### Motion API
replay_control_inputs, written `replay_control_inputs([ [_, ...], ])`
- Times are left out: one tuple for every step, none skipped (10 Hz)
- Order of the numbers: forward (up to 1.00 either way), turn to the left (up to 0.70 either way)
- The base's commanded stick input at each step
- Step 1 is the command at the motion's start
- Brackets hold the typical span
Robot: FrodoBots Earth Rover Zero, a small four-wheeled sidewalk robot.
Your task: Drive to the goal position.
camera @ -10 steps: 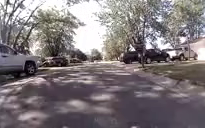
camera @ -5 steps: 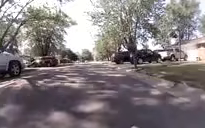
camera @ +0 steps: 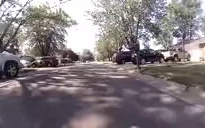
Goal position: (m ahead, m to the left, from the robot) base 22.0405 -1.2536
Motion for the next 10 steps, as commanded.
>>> replay_control_inputs([
  [0.69, 0.03],
  [0.69, 0.03],
  [0.69, 0.03],
  [0.69, 0.03],
  [0.69, -0.13],
  [0.69, -0.34],
  [0.69, -0.34],
  [0.69, -0.34],
  [0.69, 0.03],
  [0.69, 0.03],
])
